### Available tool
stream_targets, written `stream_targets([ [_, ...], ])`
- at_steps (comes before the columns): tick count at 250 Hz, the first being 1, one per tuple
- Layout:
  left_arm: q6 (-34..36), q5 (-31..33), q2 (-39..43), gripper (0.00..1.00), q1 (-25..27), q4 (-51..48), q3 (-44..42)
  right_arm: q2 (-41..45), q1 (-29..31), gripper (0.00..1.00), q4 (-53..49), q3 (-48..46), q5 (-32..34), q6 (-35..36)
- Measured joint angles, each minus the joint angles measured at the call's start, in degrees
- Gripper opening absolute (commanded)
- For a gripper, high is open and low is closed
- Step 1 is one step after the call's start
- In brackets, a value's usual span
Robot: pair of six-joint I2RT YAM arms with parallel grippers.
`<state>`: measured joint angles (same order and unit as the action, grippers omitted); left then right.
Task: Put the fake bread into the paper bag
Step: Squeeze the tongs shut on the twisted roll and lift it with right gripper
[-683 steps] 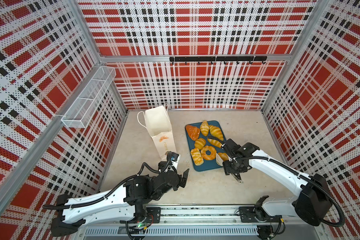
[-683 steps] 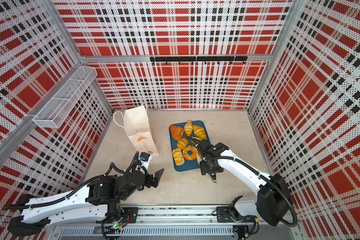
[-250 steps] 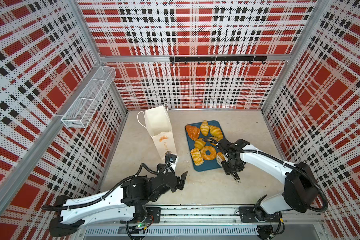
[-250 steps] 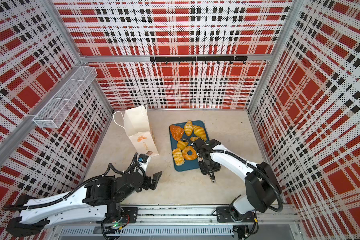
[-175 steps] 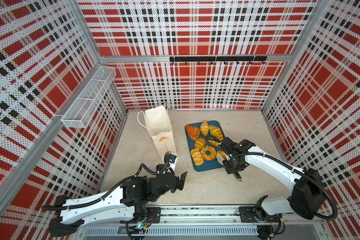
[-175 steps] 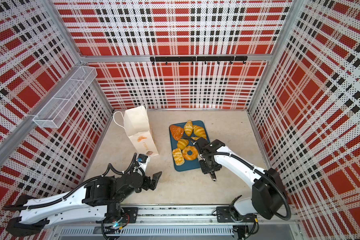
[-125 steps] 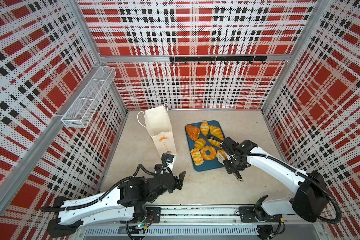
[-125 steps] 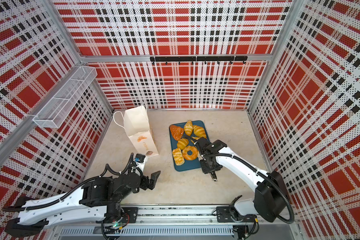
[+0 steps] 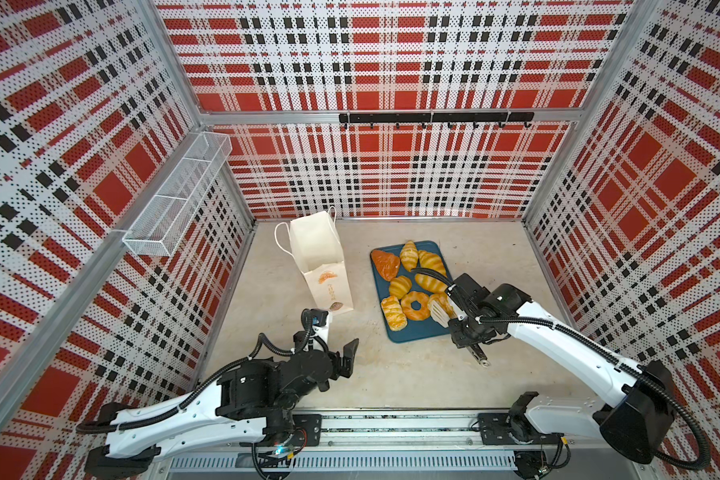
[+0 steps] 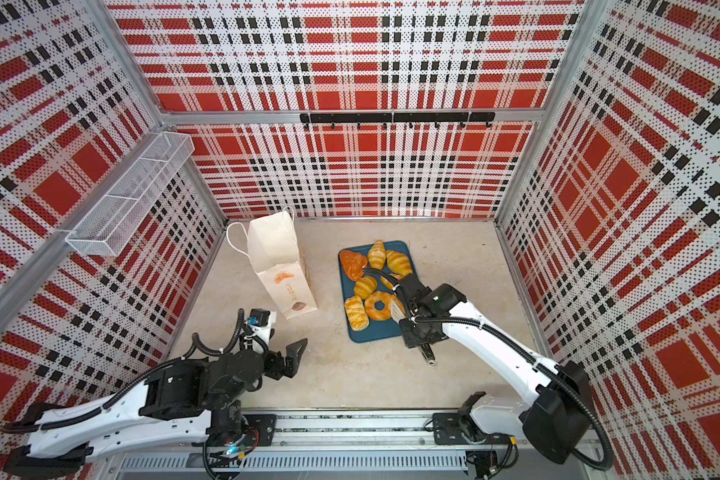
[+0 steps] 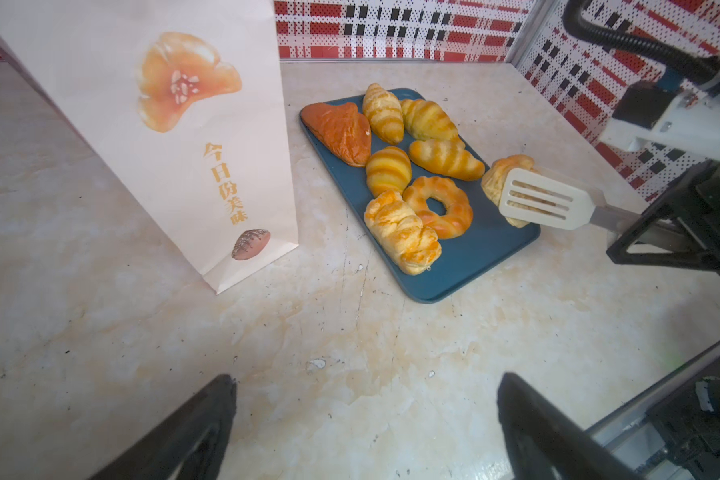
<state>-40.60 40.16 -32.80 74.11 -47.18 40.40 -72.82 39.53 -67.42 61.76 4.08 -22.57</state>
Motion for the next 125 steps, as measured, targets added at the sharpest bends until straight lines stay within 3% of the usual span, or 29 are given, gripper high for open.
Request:
stream_targets([
  [125, -5.97, 1.25, 4.11, 0.99, -4.04, -8.2, -1.38, -1.75, 8.15, 0.43, 1.95, 8.24, 0.07, -2.47],
])
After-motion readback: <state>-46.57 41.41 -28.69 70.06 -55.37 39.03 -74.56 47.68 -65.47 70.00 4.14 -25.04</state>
